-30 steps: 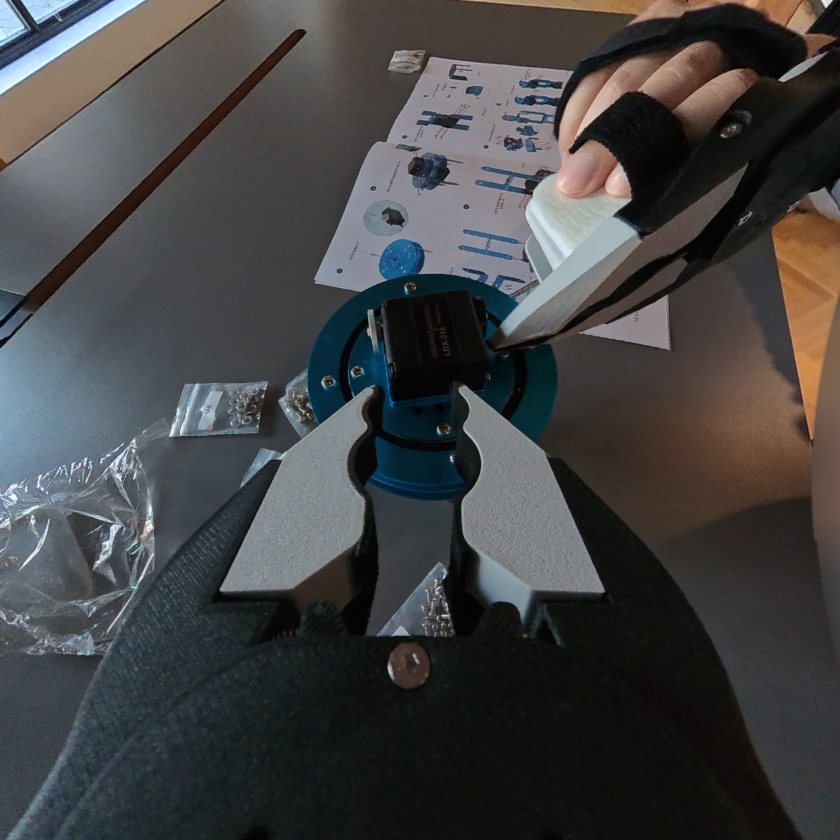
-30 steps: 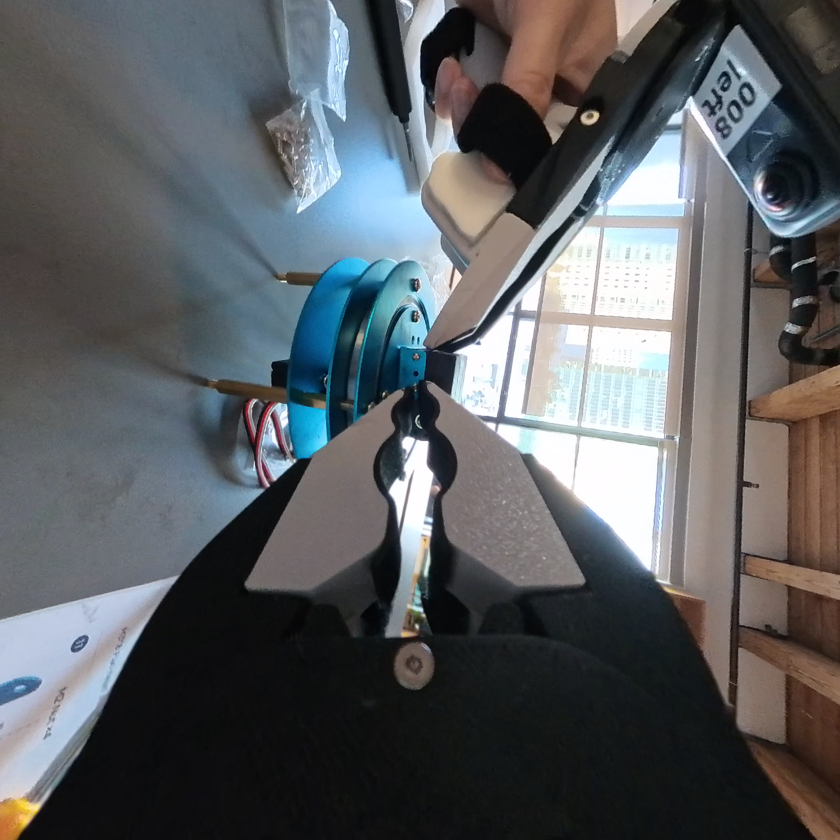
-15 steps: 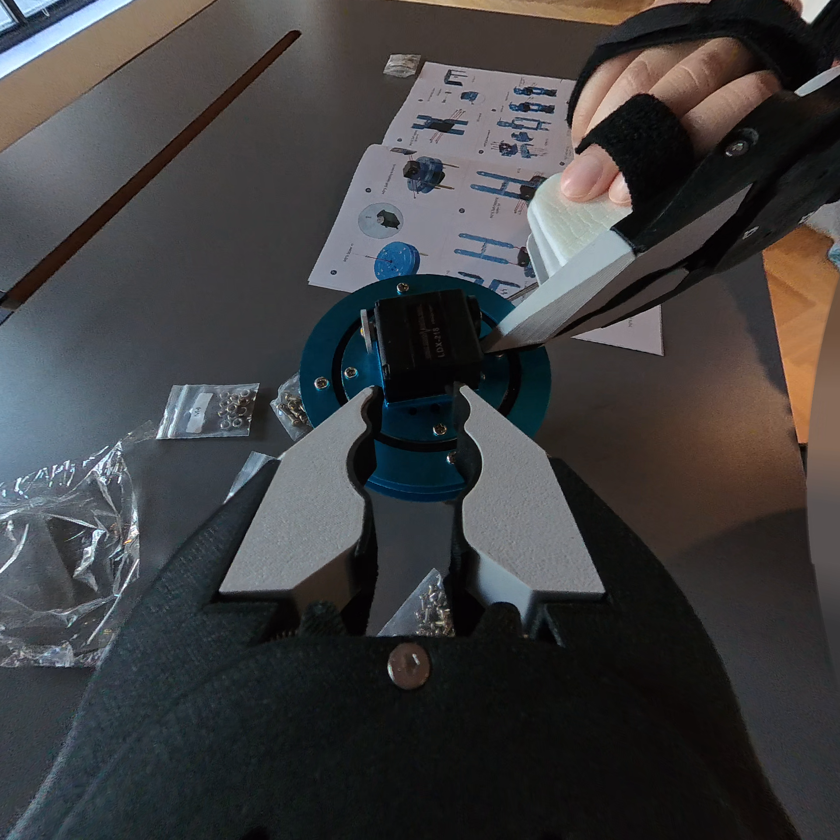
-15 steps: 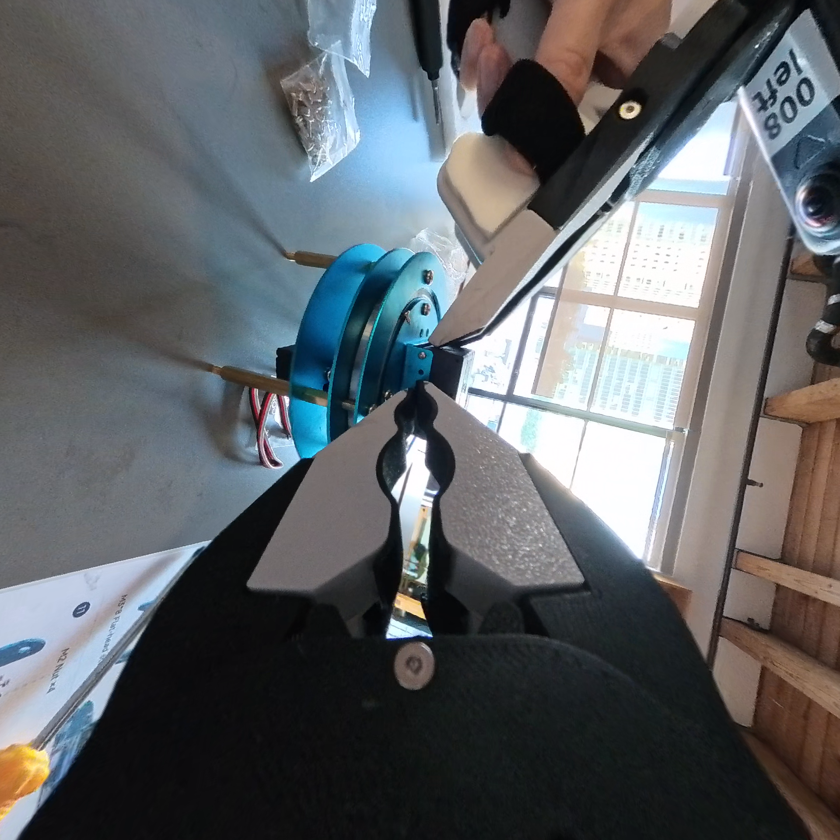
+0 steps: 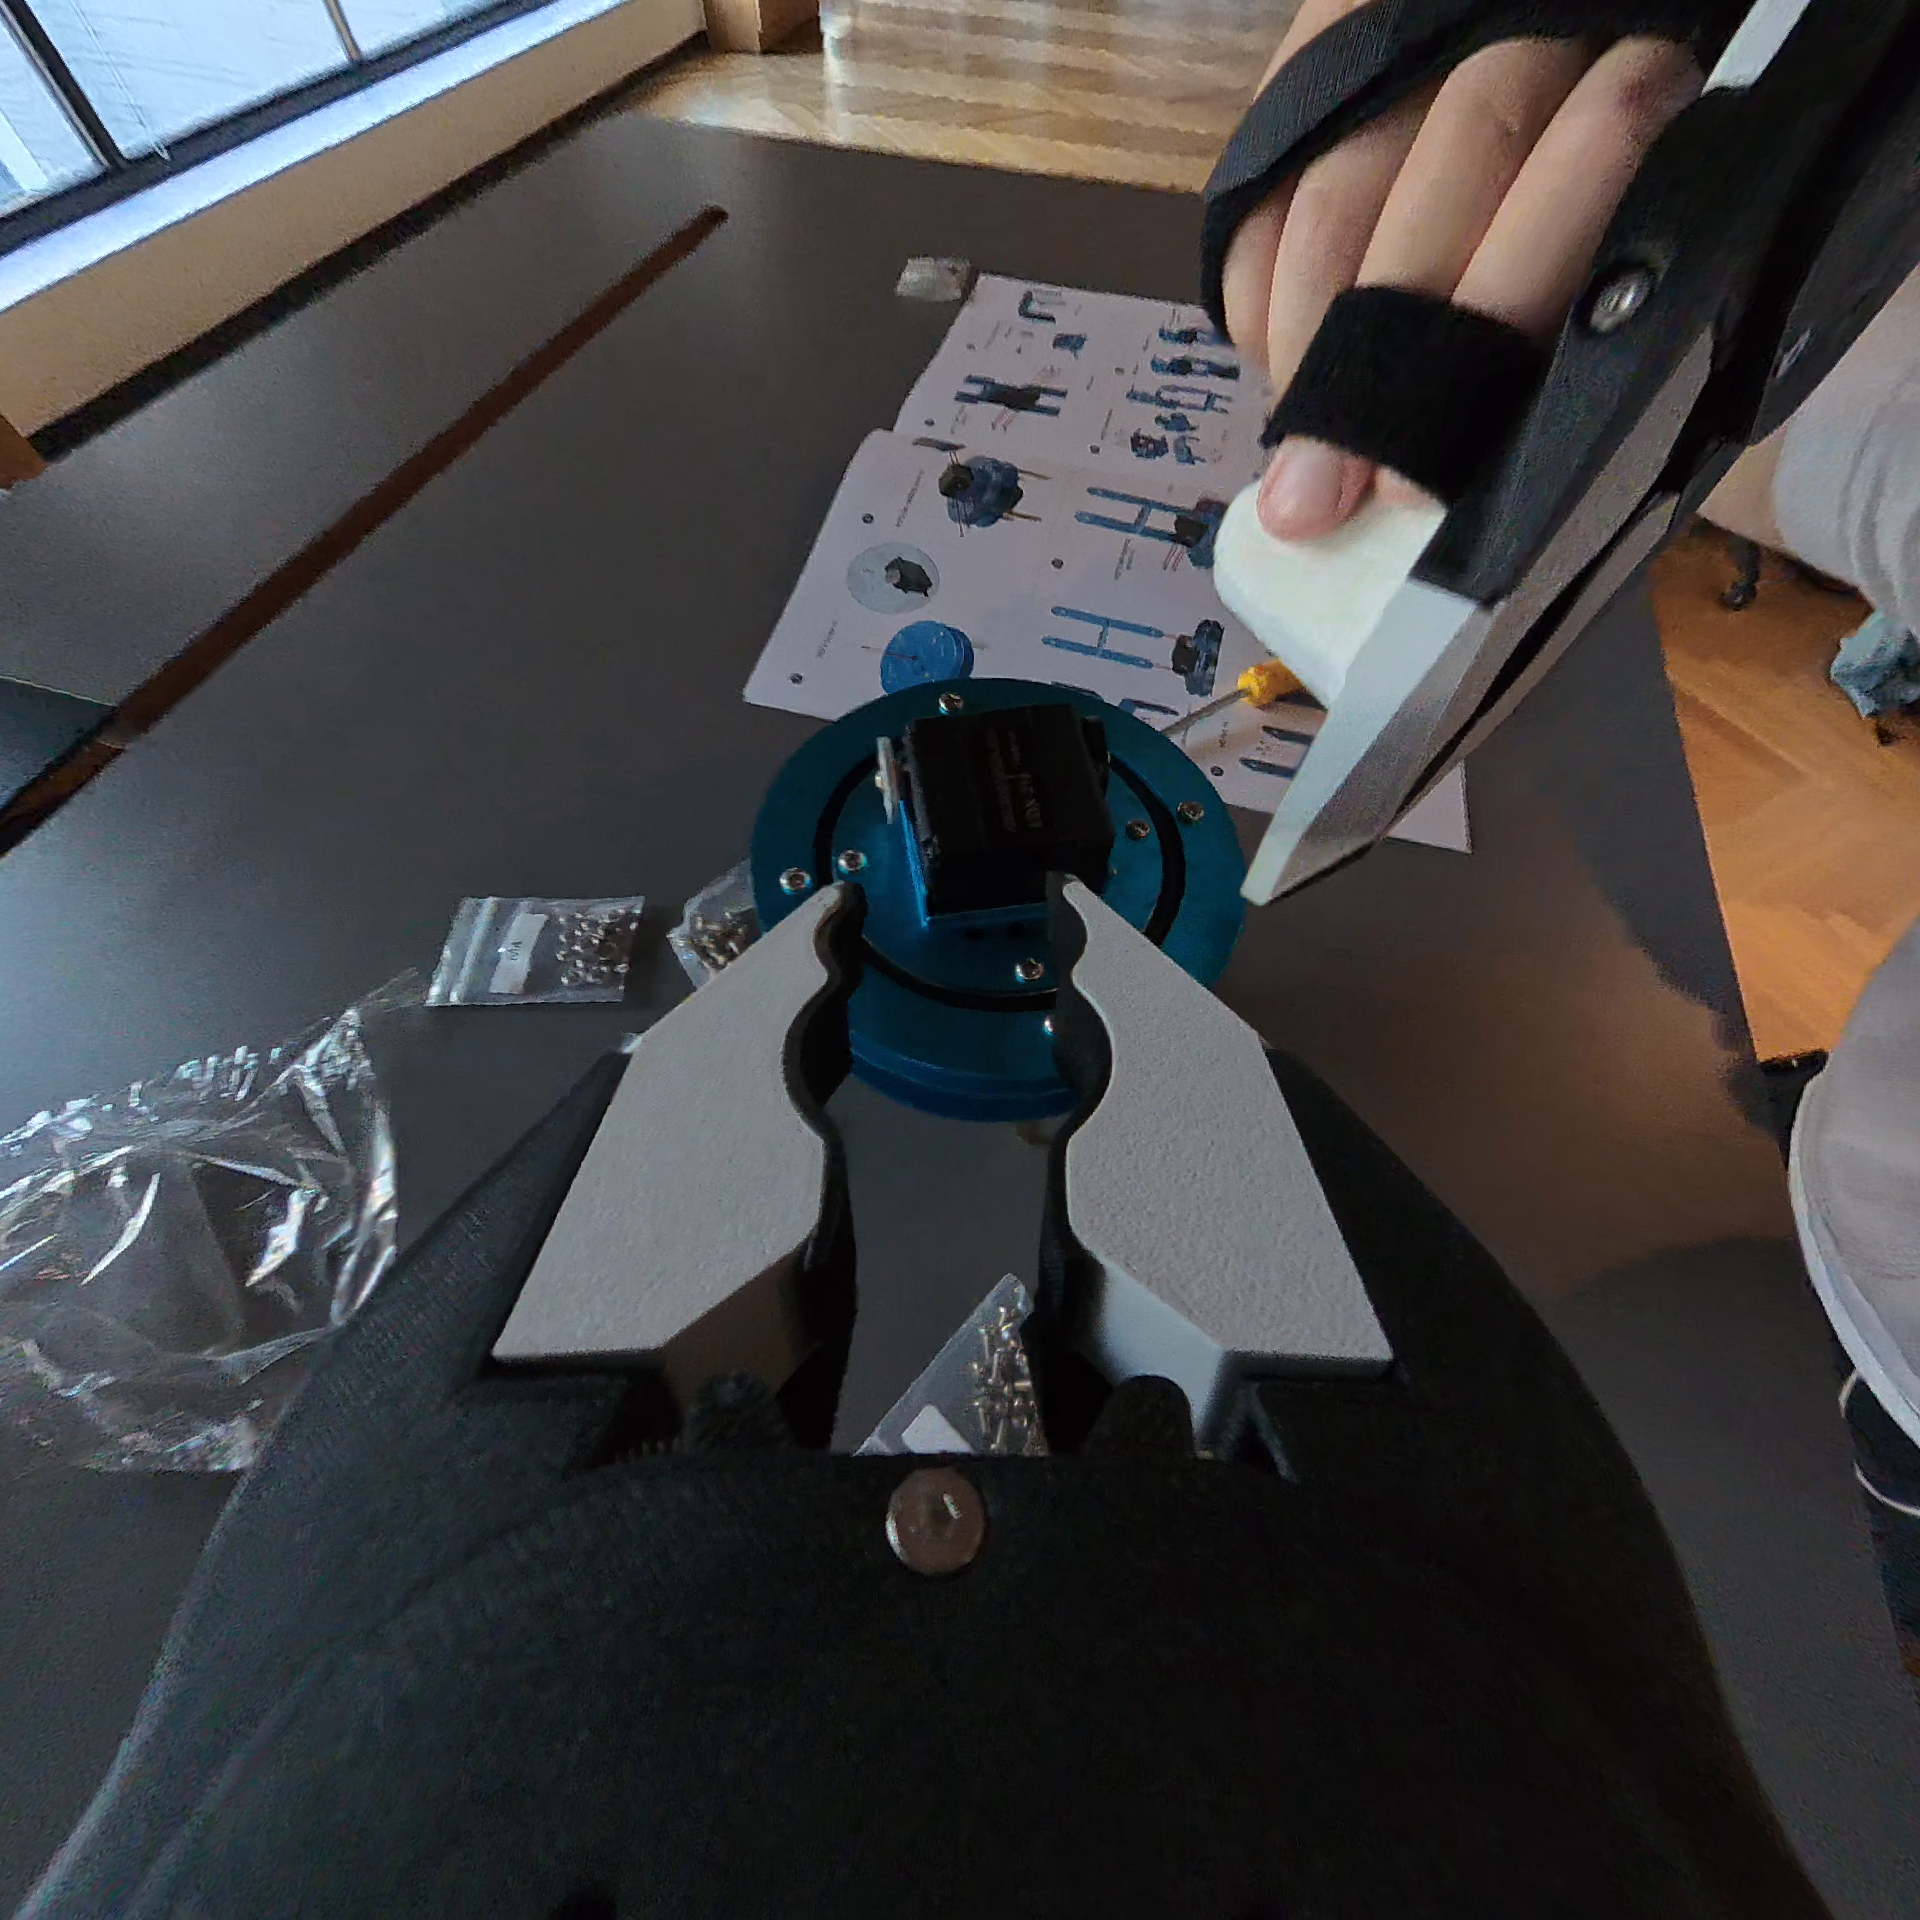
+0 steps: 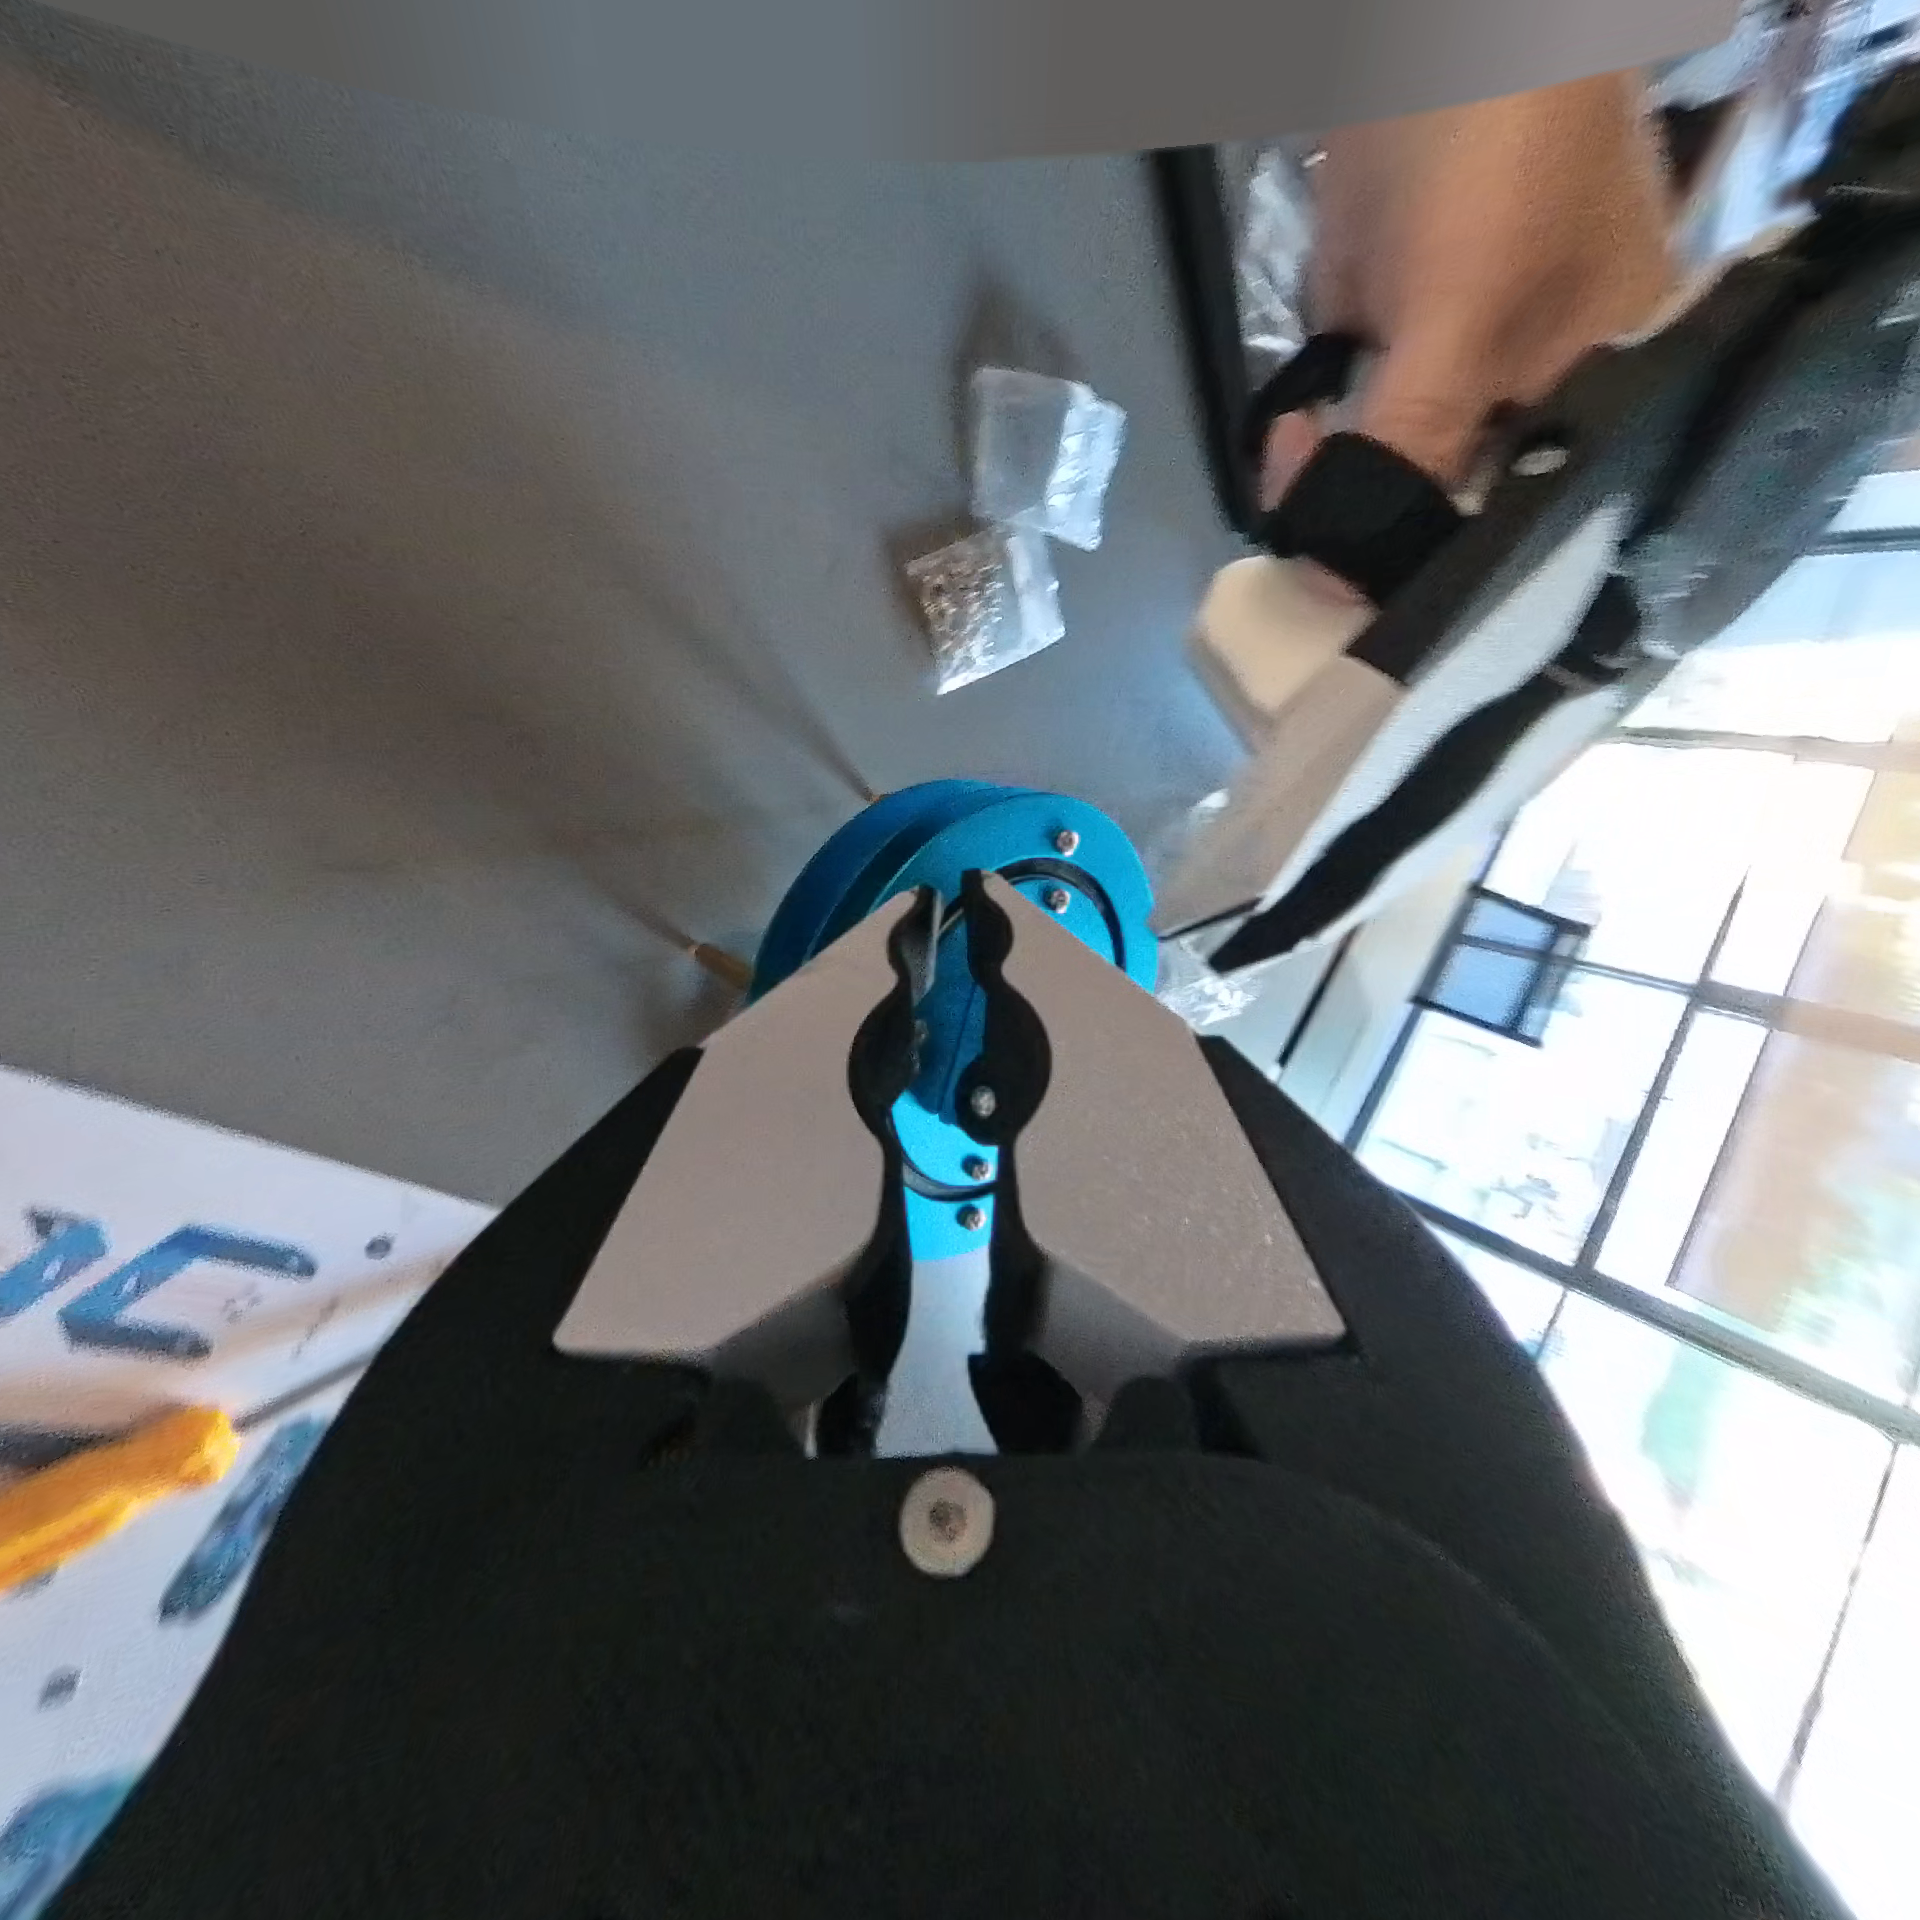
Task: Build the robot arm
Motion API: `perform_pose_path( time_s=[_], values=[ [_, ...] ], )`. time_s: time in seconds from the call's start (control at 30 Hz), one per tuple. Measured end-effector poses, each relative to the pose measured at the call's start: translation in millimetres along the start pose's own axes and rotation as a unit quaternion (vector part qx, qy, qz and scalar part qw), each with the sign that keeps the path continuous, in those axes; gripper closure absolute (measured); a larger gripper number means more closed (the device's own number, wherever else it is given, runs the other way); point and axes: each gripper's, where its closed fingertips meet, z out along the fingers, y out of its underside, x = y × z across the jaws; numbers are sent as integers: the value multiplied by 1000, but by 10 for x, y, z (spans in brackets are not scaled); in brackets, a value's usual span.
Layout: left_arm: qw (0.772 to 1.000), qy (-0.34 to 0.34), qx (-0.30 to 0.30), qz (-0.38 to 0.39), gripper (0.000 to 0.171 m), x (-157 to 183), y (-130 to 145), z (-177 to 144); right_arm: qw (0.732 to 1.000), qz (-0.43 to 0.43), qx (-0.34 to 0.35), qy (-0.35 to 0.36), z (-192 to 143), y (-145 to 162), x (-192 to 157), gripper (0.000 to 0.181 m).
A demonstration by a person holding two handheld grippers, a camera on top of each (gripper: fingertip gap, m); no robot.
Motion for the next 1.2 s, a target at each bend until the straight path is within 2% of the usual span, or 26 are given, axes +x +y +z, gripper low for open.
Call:
perform_pose_path(
  time_s=[0.2,0.37,0.63,0.93,1.1,1.2],
  values=[
    [997,-20,61,-39,139,-243,-108,-311,988,-46,-86,-121,77,0,163,177],
    [995,-21,72,-59,139,-321,-101,-383,963,-60,-152,-216,178,91,13,173],
    [997,-13,79,-24,140,-161,-222,-398,956,-59,-179,-226,226,123,57,177],
    [997,-12,74,-32,140,-183,-183,-368,944,-43,-205,-254,221,161,37,180],
    [997,-10,73,-33,141,-180,-178,-356,944,-32,-206,-256,197,169,23,181],
    [997,-6,72,-34,141,-165,-173,-342,952,-20,-197,-234,146,191,28,181]
  ],
)
